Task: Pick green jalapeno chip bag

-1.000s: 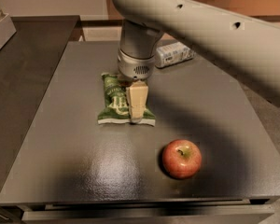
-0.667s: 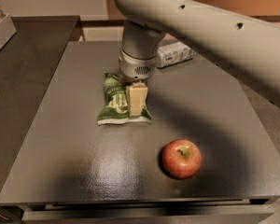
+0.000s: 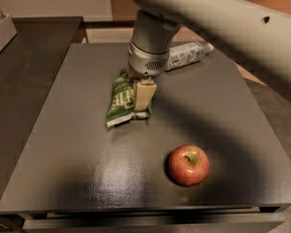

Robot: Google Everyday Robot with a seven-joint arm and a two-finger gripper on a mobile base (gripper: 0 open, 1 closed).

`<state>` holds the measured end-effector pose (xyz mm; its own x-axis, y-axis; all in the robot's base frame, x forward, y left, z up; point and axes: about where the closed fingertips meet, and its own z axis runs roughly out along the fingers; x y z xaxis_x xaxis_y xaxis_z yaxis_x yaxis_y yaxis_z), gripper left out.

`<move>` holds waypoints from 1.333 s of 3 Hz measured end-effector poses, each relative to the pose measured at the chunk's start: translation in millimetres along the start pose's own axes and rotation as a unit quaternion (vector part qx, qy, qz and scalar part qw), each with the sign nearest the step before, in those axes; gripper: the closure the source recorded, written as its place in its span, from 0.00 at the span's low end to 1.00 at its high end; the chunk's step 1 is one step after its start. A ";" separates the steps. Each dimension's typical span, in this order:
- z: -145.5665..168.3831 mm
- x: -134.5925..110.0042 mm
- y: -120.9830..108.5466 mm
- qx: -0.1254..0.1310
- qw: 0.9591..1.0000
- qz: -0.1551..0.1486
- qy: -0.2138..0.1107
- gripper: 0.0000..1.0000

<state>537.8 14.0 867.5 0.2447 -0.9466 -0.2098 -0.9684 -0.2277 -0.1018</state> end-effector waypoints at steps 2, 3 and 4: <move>-56.6 -5.2 -5.5 0.045 0.998 -0.009 -0.037 1.00; -85.5 -6.3 -8.3 0.066 0.996 -0.016 -0.055 1.00; -110.7 -6.2 -12.6 0.084 0.994 -0.023 -0.071 1.00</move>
Offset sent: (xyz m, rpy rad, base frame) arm 0.0013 -0.0148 0.0983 0.1522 -0.1176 0.0135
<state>543.2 -2.5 977.7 0.3040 -0.8918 -0.3350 -0.9372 -0.2168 -0.2734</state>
